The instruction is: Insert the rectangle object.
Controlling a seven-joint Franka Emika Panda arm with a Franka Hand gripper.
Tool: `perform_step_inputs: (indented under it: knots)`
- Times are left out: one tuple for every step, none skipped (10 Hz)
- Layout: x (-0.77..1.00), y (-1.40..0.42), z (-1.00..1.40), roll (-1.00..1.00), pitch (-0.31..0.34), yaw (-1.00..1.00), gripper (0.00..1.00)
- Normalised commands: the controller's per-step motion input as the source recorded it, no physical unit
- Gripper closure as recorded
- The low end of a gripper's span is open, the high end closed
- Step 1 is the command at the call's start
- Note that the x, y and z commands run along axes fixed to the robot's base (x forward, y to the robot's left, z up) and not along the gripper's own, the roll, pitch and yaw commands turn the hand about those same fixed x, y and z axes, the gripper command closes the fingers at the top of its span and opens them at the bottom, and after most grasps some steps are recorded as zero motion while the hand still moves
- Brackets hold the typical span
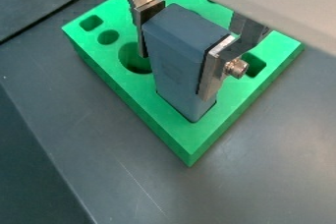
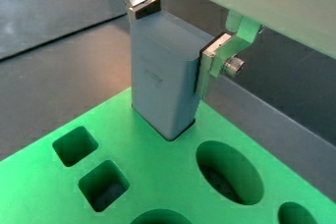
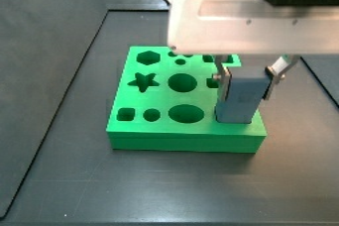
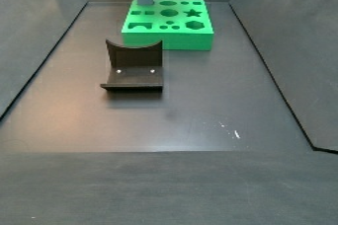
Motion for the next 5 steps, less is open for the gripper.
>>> perform_step_inputs:
  knots:
    - [0.04, 0.02, -0.27, -0.03, 0.000, -0.11, 1.00]
    - [0.02, 0.03, -0.26, -0.04, 0.000, -0.11, 1.00]
    - [0.17, 0.05, -0.29, -0.07, 0.000, -0.03, 1.00]
    - [0.08, 0.07, -0.23, -0.08, -0.021, -0.03, 1.00]
    - [0.00, 0.00, 0.00, 0.00, 0.000, 0.00, 1.00]
